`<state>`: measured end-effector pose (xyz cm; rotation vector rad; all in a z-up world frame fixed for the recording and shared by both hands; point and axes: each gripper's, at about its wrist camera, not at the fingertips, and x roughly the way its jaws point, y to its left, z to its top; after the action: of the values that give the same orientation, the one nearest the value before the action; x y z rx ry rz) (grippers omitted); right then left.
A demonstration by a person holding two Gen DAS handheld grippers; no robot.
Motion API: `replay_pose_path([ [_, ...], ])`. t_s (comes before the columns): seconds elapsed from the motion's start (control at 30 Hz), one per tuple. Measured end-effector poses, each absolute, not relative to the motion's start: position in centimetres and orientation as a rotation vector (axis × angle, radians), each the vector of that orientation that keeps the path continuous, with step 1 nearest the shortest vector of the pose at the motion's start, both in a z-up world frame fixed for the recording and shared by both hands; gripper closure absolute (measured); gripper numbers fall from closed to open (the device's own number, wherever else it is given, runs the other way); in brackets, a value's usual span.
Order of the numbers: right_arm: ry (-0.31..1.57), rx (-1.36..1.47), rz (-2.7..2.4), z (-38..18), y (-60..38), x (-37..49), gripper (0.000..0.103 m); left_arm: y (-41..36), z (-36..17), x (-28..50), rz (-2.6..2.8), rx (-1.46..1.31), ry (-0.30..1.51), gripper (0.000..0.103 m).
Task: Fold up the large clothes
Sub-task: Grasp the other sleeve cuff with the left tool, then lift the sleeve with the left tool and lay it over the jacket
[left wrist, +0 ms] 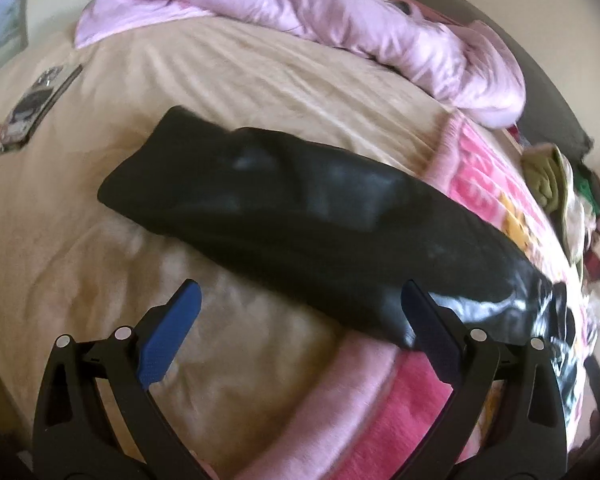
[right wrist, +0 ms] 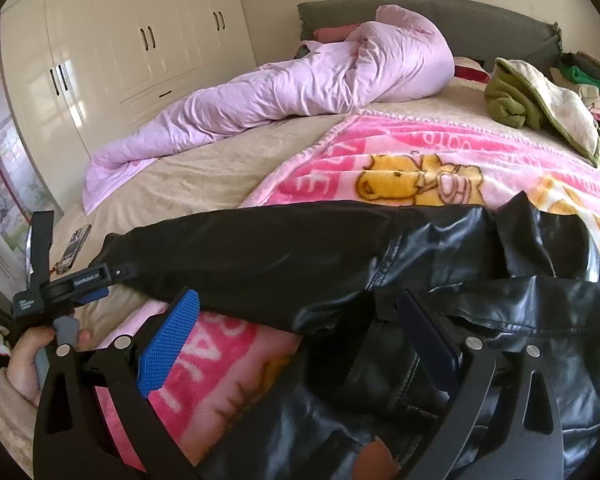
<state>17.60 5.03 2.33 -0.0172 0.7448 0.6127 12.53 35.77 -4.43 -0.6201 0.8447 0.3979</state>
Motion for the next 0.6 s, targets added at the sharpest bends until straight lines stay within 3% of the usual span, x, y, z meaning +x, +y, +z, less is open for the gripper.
replay_pose_path([
  [0.33, 0.765, 0.064, 0.549, 2.0, 1.1, 17.8, 0.004, 40.2, -6.5, 12.9, 0.394, -0.848, 0.702, 0.012],
  [0.43, 0.772, 0.089, 0.522, 1.8, -0.7, 17.5, 0.004, 40.9, -6.5, 13.3, 0.422, -0.846, 0.691, 0.05],
  [0.47, 0.775, 0.093, 0.515, 1.7, -1.3, 17.4, 0.004, 41.1, -6.5, 13.4, 0.429, -0.848, 0.685, 0.069],
  [0.6, 0.768, 0.105, 0.477, 1.7, -3.3, 17.1, 0.004, 41.3, -5.5, 13.0, 0.393, -0.863, 0.63, 0.095],
])
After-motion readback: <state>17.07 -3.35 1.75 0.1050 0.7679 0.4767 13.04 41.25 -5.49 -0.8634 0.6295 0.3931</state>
